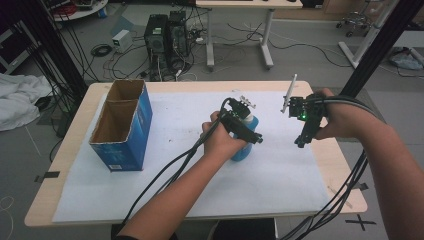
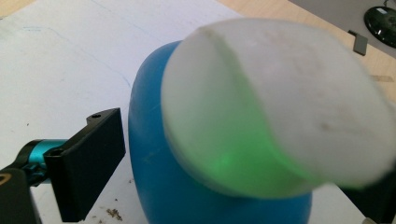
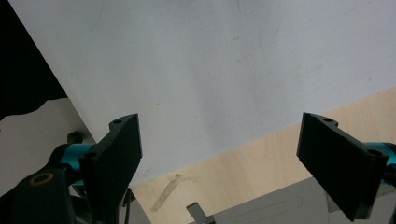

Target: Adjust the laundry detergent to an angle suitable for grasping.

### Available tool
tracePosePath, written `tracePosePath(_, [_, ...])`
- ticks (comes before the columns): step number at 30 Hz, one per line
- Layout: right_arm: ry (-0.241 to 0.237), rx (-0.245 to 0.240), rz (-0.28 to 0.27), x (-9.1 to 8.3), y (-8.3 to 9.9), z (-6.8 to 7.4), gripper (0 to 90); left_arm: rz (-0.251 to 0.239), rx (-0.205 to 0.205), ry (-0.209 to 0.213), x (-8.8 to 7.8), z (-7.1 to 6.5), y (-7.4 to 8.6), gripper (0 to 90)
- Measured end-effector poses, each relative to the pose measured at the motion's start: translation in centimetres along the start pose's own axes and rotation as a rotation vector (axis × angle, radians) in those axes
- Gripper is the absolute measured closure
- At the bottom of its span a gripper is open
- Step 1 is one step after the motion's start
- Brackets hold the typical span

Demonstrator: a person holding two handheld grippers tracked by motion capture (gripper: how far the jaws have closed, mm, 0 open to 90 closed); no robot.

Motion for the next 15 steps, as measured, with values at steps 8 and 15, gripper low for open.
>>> tracePosePath(8, [-0.001, 0.005, 0.0, 0.02, 0.01, -0.1, 13.2, 0.029, 0.013, -0.008, 0.13, 0.3, -0.36, 4.4])
tracePosePath(15, [-0.001, 0.004, 0.0, 0.1, -0.13, -0.25, 13.2, 0.066, 0.032, -0.006, 0.14, 0.38, -0.93, 8.6])
Point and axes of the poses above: each handheld gripper's, and its own axes: x roughly forward along the jaws, y roughly out of its underside, z roughly to its left, the point moved 8 cm from there along x, roughly forward along the jaws, and after that the axes turned 11 degrees about x, right-handed, at the moved point
